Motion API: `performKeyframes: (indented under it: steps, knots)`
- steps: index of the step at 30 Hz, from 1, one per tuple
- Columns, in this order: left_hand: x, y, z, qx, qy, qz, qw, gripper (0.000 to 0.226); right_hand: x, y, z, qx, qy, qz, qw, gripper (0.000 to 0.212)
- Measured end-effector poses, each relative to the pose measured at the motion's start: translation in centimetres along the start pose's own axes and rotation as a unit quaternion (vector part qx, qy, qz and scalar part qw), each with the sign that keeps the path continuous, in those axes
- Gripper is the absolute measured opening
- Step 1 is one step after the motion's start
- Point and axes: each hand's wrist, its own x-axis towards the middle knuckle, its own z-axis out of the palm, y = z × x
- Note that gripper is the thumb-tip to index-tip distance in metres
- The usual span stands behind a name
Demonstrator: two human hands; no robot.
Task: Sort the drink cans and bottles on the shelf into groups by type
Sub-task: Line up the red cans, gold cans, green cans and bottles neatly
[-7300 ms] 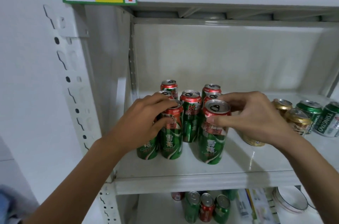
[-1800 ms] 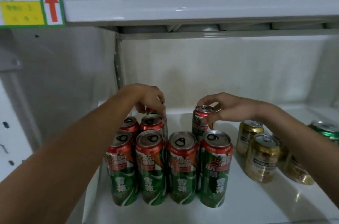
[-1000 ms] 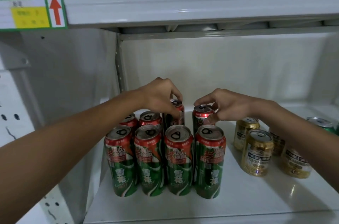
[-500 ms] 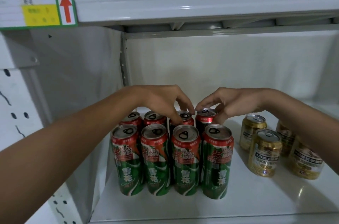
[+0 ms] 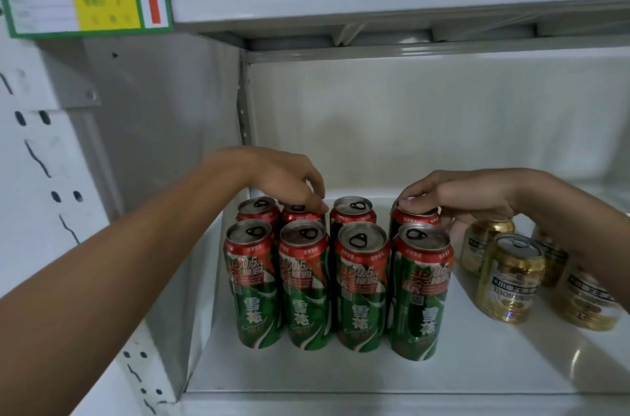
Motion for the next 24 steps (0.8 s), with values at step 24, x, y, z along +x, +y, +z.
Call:
performKeyframes:
  steps: [24]
  knots:
    - [-1.0,-0.3,0.7,-0.092,-0.008,-0.026,0.995,0.059,0.6,-0.6,1.0,-0.078,0.036,0.063,0.994,0.071]
